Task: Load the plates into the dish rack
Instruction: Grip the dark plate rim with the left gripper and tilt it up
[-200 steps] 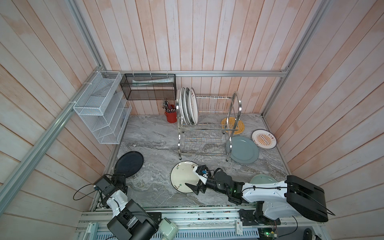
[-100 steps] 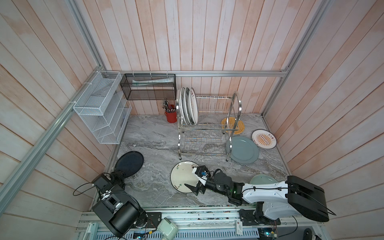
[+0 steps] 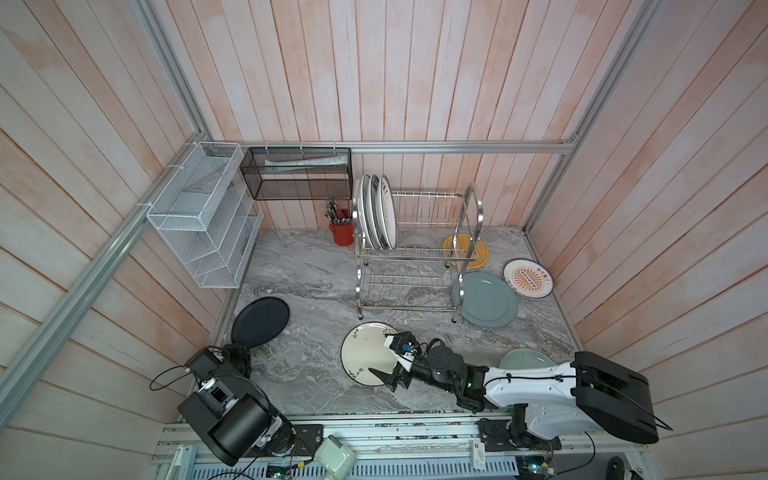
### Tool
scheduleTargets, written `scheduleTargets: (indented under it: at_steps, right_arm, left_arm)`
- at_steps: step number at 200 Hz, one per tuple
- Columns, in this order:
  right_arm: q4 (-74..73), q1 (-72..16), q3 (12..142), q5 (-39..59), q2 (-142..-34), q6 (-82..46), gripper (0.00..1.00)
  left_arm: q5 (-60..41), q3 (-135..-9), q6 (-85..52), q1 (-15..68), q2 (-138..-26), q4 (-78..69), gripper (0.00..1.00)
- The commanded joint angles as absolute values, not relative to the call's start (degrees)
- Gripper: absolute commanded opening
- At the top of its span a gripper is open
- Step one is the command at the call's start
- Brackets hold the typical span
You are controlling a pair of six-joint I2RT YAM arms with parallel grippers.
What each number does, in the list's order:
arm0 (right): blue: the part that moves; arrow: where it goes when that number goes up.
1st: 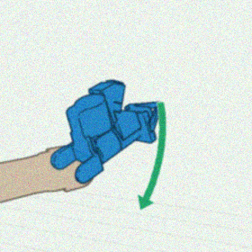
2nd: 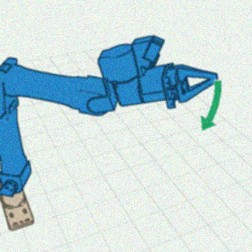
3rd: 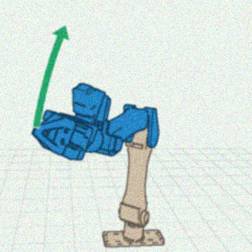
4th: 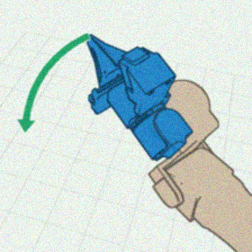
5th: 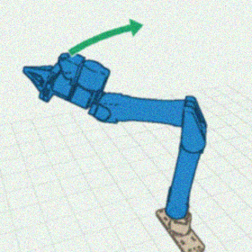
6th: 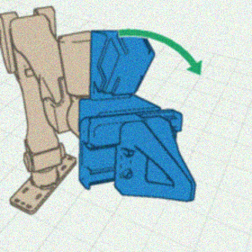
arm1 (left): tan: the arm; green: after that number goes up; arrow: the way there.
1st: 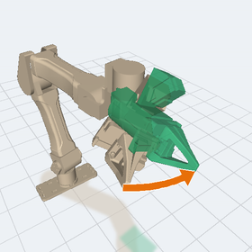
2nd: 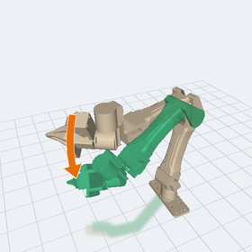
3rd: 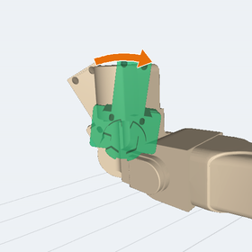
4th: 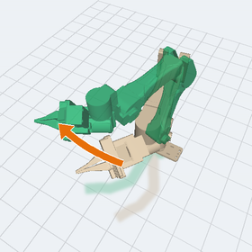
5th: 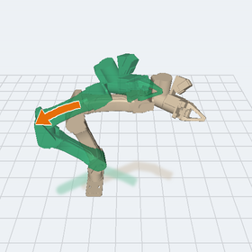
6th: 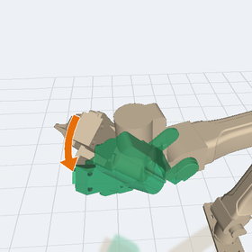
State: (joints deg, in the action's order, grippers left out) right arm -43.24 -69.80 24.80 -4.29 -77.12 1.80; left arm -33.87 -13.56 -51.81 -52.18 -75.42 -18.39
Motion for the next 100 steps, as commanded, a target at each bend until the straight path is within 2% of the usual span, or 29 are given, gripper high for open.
scheduleTargets:
  at_steps: [1,100]
  right_arm:
    - [-43.4,-70.4,25.9,-5.3,-76.8,2.7,0.98]
    - [-43.6,-70.9,26.3,-7.0,-77.9,3.7,0.98]
  left_arm:
    - [-36.3,-11.4,-53.5,-52.2,-74.2,-20.7,0.00]
    - [-43.8,-9.2,-58.2,-52.1,-52.5,-11.6,0.00]
